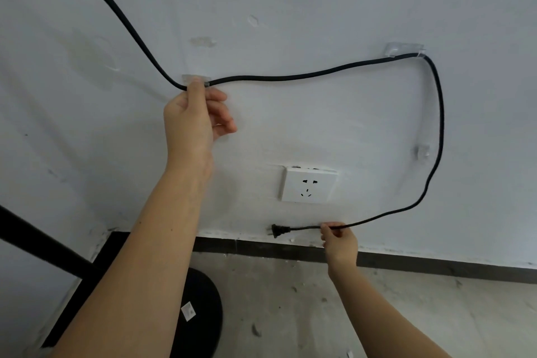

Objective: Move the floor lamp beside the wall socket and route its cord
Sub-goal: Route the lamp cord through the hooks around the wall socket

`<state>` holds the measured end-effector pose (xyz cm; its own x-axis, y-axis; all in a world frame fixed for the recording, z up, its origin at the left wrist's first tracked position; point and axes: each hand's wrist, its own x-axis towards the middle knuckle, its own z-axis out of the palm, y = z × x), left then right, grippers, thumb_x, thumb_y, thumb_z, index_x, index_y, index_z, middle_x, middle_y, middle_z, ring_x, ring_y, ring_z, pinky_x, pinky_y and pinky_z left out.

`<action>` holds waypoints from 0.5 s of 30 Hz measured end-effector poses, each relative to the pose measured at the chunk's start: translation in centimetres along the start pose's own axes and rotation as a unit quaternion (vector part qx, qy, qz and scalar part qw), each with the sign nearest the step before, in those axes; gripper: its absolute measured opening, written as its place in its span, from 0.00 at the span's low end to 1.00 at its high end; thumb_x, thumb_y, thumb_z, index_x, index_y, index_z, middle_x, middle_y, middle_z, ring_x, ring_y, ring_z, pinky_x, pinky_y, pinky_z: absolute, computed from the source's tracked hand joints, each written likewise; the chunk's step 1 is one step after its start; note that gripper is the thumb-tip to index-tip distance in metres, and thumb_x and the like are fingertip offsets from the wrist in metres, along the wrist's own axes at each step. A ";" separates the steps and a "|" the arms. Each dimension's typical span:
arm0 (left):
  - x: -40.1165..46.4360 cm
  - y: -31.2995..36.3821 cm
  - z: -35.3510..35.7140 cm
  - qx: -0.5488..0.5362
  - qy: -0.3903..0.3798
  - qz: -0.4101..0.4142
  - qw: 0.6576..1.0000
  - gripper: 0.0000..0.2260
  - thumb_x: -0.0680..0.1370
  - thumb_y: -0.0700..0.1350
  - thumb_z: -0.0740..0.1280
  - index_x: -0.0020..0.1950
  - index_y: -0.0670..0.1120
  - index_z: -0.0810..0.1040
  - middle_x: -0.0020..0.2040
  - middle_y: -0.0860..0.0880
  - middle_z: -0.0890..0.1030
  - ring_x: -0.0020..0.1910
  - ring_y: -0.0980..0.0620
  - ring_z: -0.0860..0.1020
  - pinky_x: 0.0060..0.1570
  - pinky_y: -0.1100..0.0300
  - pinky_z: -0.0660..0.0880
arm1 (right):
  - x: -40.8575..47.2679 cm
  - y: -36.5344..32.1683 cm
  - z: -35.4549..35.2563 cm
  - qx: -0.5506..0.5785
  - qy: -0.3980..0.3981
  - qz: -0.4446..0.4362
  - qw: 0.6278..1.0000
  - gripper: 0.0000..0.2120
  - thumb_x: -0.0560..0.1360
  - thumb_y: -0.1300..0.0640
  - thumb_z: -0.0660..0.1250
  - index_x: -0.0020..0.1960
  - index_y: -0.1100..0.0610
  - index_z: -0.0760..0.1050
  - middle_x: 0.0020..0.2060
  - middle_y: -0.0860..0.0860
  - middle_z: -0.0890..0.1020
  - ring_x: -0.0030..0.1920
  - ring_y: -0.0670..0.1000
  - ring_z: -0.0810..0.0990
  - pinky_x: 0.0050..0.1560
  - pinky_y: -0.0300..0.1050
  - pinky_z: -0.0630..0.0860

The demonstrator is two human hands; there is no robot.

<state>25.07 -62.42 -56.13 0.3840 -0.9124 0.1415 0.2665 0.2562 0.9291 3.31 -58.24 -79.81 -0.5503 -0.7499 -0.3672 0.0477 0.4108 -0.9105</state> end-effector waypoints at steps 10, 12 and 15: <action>0.2 -0.1 -0.2 0.012 -0.006 0.003 1.000 0.19 0.79 0.48 0.58 0.31 0.47 0.78 0.20 0.53 0.74 0.21 0.52 0.74 0.26 0.61 0.74 | 1.4 0.8 0.0 -0.053 -0.012 0.016 0.998 0.07 0.76 0.57 0.67 0.48 0.61 0.77 0.42 0.55 0.82 0.36 0.50 0.79 0.43 0.47 0.74; 0.3 -0.1 -0.3 0.009 -0.006 -0.002 1.000 0.20 0.79 0.48 0.58 0.29 0.48 0.78 0.20 0.52 0.74 0.21 0.52 0.74 0.26 0.61 0.74 | 1.6 0.7 -0.4 -0.031 -0.041 0.039 0.998 0.06 0.76 0.56 0.67 0.48 0.60 0.76 0.41 0.54 0.81 0.38 0.50 0.80 0.41 0.46 0.77; 0.4 0.1 -0.4 0.014 -0.006 -0.012 1.000 0.20 0.78 0.50 0.60 0.26 0.50 0.79 0.20 0.52 0.74 0.22 0.52 0.74 0.27 0.61 0.75 | 1.6 0.6 -0.9 0.018 -0.070 0.073 0.995 0.08 0.76 0.56 0.68 0.45 0.61 0.76 0.40 0.56 0.80 0.43 0.53 0.81 0.36 0.43 0.77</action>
<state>25.57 -62.63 -56.11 0.3672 -0.9219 0.1233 0.2496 0.2253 0.9418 1.72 -58.76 -80.78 -0.4140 -0.7498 -0.5161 0.1488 0.5036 -0.8510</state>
